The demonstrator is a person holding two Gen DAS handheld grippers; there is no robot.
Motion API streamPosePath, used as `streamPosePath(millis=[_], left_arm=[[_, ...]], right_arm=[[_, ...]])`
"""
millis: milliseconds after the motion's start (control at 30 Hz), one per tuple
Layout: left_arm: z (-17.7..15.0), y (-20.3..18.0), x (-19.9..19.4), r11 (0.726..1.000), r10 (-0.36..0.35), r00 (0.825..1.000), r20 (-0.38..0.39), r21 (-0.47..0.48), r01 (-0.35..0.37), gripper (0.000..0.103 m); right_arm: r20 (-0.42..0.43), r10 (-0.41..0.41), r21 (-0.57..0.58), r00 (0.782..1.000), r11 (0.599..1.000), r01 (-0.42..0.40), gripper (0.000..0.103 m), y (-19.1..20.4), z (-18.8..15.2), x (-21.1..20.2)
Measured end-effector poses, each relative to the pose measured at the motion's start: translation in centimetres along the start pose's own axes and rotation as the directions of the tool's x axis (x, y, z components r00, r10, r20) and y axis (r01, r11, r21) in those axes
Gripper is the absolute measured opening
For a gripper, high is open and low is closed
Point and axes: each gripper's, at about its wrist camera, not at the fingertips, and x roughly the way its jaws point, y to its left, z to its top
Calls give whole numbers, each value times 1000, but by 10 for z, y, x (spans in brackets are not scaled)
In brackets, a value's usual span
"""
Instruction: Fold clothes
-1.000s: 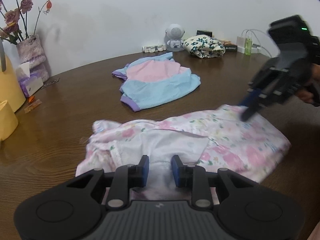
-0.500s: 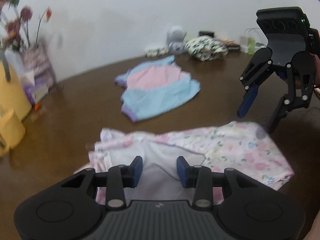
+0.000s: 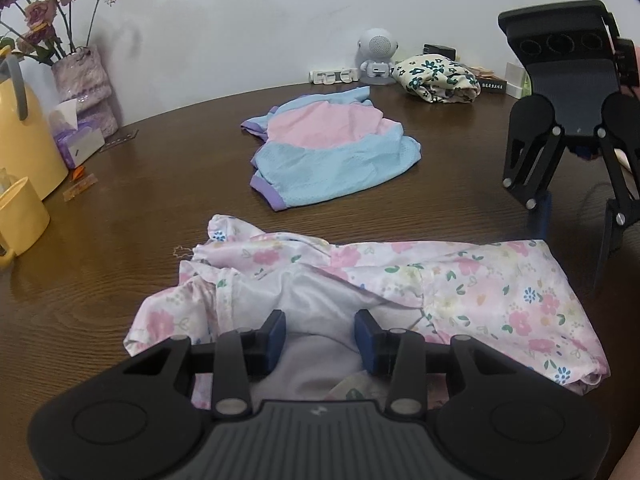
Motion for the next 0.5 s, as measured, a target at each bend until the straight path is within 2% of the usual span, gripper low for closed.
streamPosePath(millis=[167,233,333,367,433,467,500], left_arm=[[-1,-1,-1,1000,0,1000,12,4,0,38],[-1,-2,-1,1000,0,1000,17,5,0,39],[-2,-2,-1,1000,0,1000,25,8,-1,38],[-2,-3,-1,1000,0,1000,27,8,-1,37],[-4,-4,-9,1000,-4,999,54,11,3,39],[-5,-5,-14,1000,-7,997,73,12,6,43],[-6,-6,-19,1000,-10,996,91,13,9,51]], right_arm=[[-32,-10,-6,999,1000,9,39,5,0,1],[-43,-49,-13,998,999,49,38,8,2,2],[5,-146,28,989,989,146,40,14,-5,-8],[32,-182,49,983,982,180,42,17,-9,-14],[104,-273,115,956,958,261,51,27,-20,-26],[151,-318,149,936,943,297,55,36,-26,-31],[194,-360,186,913,927,326,66,44,-32,-34]])
